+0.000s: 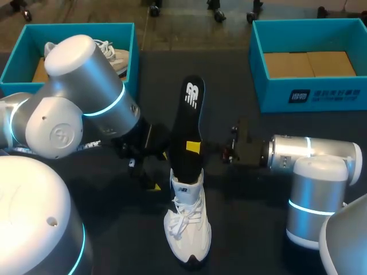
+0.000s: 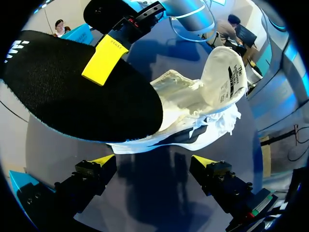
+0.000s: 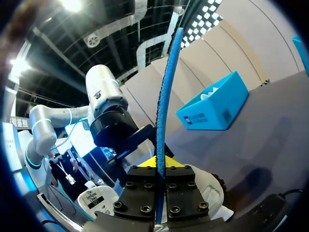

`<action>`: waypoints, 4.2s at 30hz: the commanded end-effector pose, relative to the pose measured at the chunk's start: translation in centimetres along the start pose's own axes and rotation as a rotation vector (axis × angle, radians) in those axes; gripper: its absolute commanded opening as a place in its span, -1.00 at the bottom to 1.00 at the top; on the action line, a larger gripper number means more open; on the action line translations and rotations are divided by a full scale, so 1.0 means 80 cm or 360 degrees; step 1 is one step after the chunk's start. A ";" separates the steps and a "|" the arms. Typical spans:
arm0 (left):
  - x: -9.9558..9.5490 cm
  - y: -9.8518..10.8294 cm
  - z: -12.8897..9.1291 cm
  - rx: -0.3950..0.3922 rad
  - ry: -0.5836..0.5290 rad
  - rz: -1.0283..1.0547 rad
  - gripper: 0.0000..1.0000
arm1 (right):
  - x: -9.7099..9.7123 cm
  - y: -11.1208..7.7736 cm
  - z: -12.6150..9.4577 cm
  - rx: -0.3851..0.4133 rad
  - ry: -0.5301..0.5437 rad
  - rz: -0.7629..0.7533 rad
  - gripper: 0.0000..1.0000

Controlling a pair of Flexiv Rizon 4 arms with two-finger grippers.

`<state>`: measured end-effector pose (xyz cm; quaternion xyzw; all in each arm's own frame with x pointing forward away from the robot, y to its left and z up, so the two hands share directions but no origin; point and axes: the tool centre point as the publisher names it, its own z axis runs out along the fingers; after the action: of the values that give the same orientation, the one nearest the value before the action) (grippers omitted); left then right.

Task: Take the shoe out of the shoebox, open the shoe tongue, remove and reinsert the insole, then place the shoe into the shoebox

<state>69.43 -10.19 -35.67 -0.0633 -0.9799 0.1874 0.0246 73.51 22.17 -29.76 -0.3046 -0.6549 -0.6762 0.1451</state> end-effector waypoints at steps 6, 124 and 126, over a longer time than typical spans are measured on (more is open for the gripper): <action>0.000 0.001 0.001 0.0003 0.0000 0.0002 1.00 | -0.005 -0.004 0.008 0.0084 0.0040 -0.0068 -1.00; 0.000 0.001 0.001 0.0003 0.0000 0.0002 1.00 | 0.004 -0.049 0.021 0.0216 0.0057 0.0159 -0.40; 0.000 0.001 0.001 0.0003 0.0000 0.0002 1.00 | 0.004 -0.045 0.021 0.0216 0.0056 0.0153 -0.36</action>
<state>69.43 -10.16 -35.65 -0.0632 -0.9799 0.1874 0.0247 71.17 23.91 -32.78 -0.3131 -0.6773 -0.6323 0.2084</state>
